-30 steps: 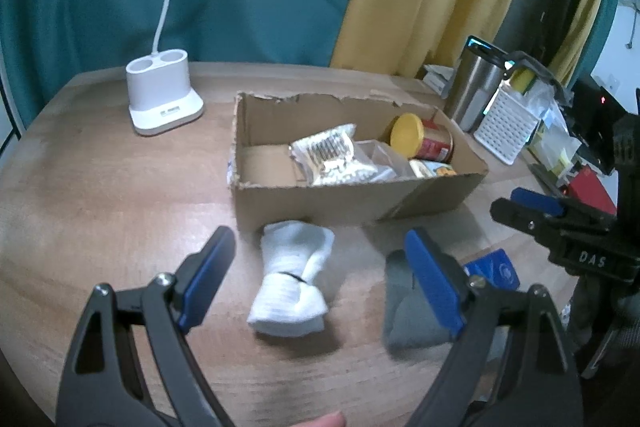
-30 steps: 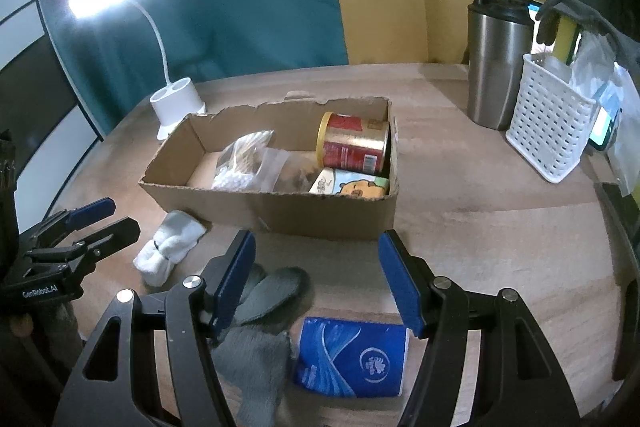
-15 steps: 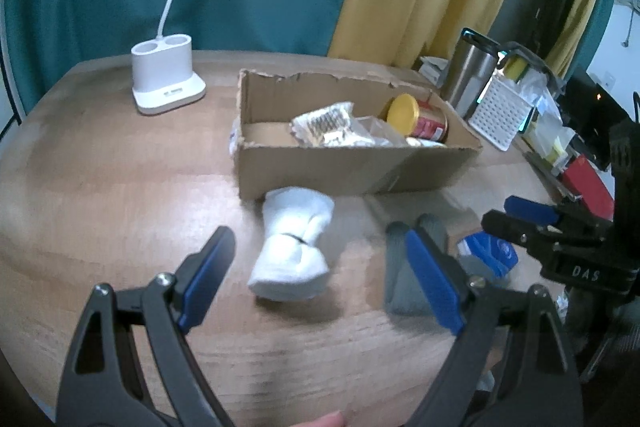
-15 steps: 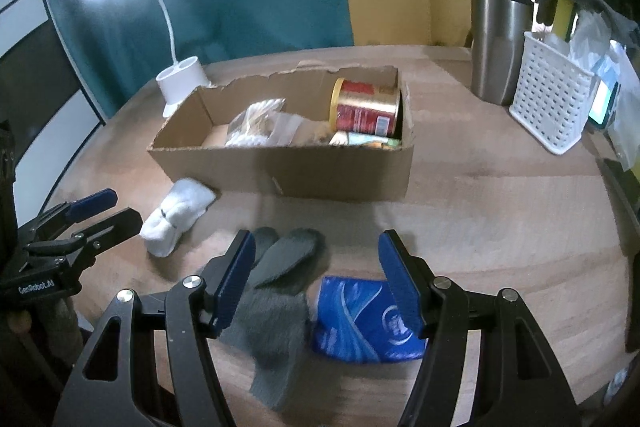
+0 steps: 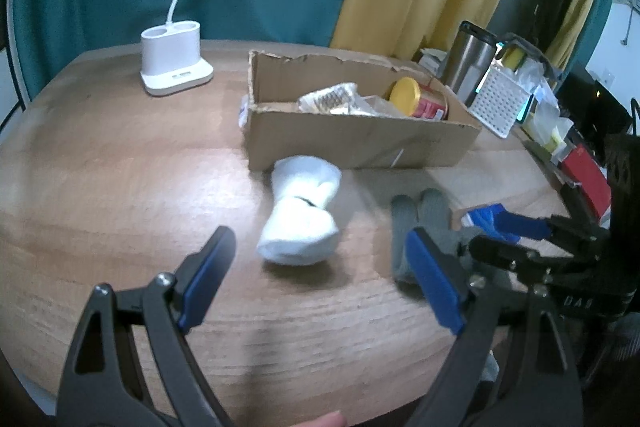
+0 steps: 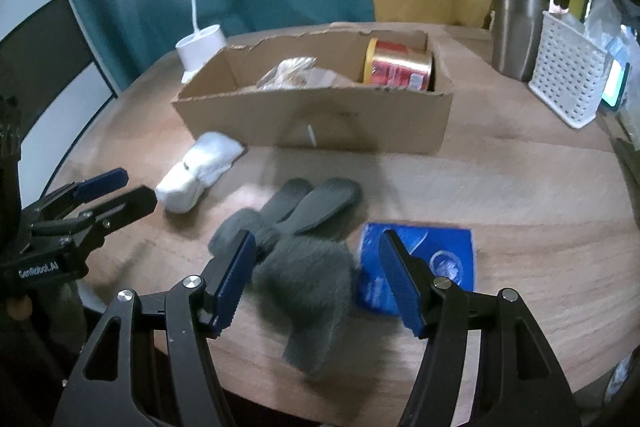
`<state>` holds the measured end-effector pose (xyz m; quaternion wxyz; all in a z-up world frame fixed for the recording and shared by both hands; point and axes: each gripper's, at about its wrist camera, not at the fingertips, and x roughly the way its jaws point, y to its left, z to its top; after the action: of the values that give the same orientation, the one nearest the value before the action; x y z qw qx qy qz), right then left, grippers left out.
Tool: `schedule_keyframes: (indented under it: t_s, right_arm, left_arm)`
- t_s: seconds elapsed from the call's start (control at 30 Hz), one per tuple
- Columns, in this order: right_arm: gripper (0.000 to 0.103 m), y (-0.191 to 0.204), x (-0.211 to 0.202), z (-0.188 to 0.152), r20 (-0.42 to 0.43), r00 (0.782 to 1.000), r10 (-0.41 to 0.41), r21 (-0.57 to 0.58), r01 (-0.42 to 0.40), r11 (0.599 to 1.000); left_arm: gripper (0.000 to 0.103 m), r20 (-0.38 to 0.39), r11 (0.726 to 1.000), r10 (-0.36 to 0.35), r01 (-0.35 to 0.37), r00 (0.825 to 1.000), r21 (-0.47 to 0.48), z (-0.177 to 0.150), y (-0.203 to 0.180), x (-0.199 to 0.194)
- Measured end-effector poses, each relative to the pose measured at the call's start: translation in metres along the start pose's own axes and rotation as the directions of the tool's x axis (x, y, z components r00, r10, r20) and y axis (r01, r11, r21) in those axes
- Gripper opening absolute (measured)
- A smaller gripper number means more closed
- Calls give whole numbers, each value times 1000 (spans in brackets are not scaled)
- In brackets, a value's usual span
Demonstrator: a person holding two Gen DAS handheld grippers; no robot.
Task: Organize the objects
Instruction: 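Grasp the gray knit glove with the right tool while the left grasps the white rolled socks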
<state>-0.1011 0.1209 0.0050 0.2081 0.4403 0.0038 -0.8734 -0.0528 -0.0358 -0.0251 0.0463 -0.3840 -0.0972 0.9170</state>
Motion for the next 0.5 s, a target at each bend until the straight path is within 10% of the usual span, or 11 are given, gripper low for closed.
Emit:
schedule_keyframes:
  t_s: [0.5]
  right_arm:
    - [59,11,28,-8,-50,997,65,-29,-67,997]
  left_arm:
    - [88,-36,1000,13,-12,999,7,-2,7,18]
